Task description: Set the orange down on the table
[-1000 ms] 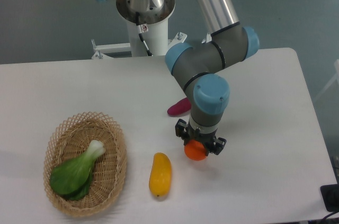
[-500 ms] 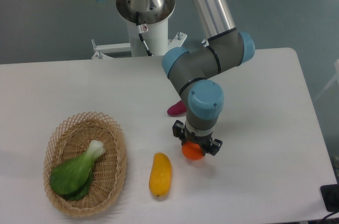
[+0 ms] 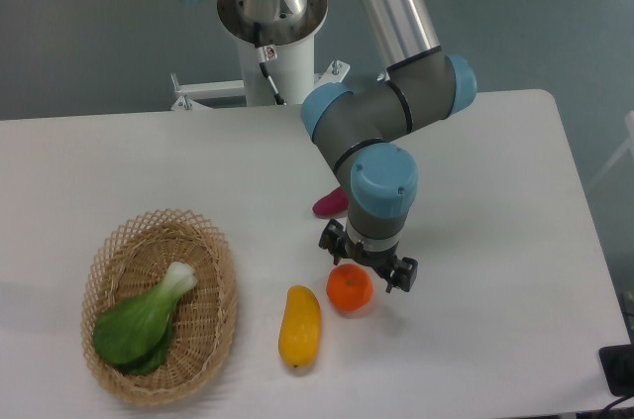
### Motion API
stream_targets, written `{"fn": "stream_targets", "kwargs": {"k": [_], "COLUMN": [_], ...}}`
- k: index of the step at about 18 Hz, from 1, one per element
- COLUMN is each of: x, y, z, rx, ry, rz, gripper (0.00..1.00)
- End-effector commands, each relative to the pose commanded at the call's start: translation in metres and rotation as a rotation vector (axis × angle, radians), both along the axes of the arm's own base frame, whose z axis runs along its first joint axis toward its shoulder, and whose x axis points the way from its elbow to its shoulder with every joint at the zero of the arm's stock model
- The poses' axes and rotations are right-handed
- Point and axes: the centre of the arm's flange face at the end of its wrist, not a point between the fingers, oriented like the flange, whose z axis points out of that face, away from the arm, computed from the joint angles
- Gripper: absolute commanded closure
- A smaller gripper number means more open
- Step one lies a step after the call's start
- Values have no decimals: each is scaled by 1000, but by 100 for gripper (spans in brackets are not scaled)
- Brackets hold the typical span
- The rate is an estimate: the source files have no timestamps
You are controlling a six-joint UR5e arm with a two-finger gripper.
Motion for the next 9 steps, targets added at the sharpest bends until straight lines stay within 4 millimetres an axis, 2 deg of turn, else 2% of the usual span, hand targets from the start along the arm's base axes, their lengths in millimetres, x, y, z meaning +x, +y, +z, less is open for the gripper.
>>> {"fn": "stream_targets", "kwargs": {"k": [1, 4, 7, 9], "x": [-6, -23, -38, -43], "y": [-1, -6, -23, -32], "z": [18, 55, 89, 103], "rx": [20, 61, 86, 85], "ry": [27, 81, 125, 146], "rz": [6, 8, 8, -47], "gripper": [0, 0, 0, 0]}}
